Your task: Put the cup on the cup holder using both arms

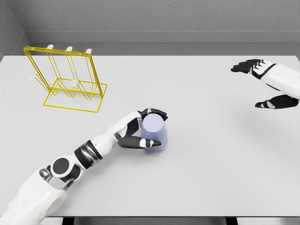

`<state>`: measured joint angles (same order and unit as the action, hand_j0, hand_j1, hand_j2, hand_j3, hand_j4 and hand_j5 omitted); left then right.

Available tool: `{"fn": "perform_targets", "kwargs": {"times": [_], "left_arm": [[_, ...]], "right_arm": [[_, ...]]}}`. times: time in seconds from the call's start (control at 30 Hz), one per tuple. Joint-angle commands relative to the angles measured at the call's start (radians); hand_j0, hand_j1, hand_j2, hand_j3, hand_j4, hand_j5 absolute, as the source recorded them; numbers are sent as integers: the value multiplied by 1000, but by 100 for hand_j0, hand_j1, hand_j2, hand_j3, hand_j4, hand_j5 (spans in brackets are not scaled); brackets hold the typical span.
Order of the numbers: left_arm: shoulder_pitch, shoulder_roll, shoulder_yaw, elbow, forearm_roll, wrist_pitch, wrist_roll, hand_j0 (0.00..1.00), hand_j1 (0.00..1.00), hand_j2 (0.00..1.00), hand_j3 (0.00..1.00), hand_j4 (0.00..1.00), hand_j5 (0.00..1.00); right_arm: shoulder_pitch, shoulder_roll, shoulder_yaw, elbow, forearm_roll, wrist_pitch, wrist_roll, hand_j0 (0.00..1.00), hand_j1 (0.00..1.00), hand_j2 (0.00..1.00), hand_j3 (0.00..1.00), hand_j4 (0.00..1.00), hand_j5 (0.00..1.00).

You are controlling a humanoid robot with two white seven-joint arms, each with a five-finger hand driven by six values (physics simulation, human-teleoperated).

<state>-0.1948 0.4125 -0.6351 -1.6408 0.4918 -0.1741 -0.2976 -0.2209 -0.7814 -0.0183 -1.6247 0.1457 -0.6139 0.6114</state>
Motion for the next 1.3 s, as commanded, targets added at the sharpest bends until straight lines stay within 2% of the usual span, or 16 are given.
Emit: {"fn": "perform_targets", "kwargs": {"times": [0.0,0.2,0.57,1.27], "left_arm": [[0,26,25,-34,7,1,0,70,70,70,70,70,70],[9,69,77,-67,14,-4,2,71,71,71,71,71,71],[0,149,146,-114,86,-4,2,71,71,71,71,71,71],[-54,267,252,-109,191,-2,2,71,71,71,71,71,71]], "right_arm": [[0,-1,0,5,-8,3,-1,100,100,100,100,100,100],[0,-1,0,3,-8,3,-1,100,100,100,100,100,100],[0,1,0,2,-8,3,-1,100,100,100,100,100,100],[0,1,0,5,-8,3,-1,100,100,100,100,100,100]]}}
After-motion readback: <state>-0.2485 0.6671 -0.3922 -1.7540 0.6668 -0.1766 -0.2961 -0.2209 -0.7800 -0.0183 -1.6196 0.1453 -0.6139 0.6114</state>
